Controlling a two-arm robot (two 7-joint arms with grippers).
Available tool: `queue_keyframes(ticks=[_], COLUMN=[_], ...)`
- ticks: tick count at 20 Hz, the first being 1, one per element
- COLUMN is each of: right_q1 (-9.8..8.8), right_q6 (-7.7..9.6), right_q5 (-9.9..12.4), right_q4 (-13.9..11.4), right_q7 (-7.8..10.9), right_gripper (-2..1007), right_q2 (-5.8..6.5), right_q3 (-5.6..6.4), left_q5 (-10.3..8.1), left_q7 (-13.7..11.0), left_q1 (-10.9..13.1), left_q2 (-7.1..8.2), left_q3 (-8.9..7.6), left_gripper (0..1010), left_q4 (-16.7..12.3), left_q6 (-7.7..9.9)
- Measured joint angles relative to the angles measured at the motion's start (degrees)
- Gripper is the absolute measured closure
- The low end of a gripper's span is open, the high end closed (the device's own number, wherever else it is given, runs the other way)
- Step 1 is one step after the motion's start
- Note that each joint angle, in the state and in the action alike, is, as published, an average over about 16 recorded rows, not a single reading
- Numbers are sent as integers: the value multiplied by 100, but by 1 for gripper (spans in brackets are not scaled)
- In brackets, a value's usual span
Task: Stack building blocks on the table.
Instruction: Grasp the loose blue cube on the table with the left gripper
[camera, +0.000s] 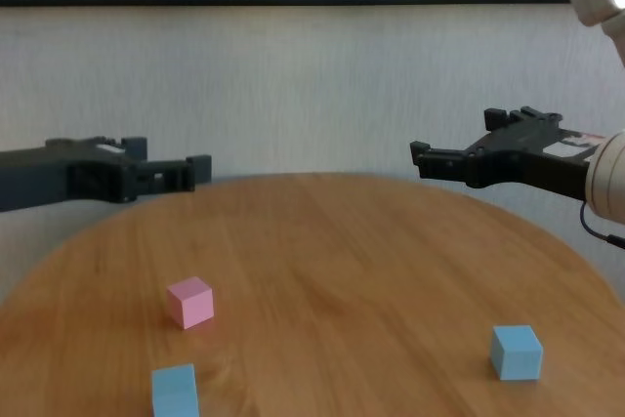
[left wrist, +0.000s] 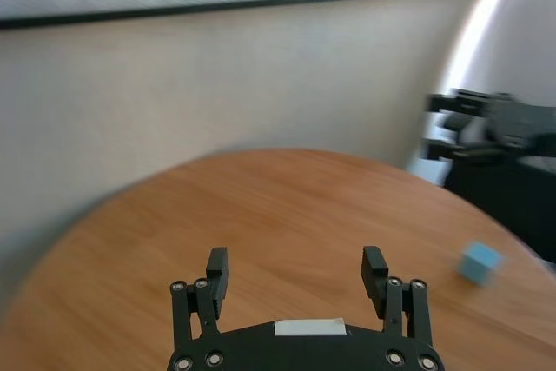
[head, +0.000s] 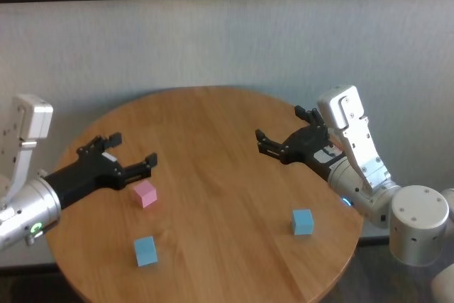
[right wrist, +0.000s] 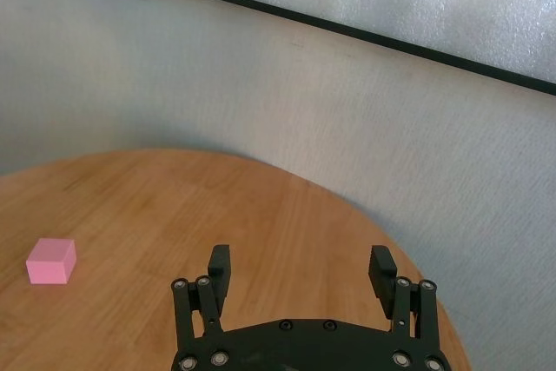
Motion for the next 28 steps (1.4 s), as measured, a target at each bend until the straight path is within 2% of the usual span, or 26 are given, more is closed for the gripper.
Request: queue_keyframes(ticks=[7,13,21,28], right_q1=[0,0,0,0], right_q6=[0,0,0,0], right_q5=[0,0,0,0], right_q4=[0,0,0,0], right_q7=[0,0,0,0], right_gripper=[0,0,0,0], right_q2=[0,0,0,0], right_q3=[0,0,0,0], left_q5=[-209,-120,140,173], left_q7=[-601,-828,-1098,-1387], left_q1=[125,149,2,-205], left_q2=[426,735,981,1077], left_q3=[98,320,684,955], left_gripper=[8,8,8,8], left_q4=[-208,-337,-424,-314], left_q6=[212,260,325,486])
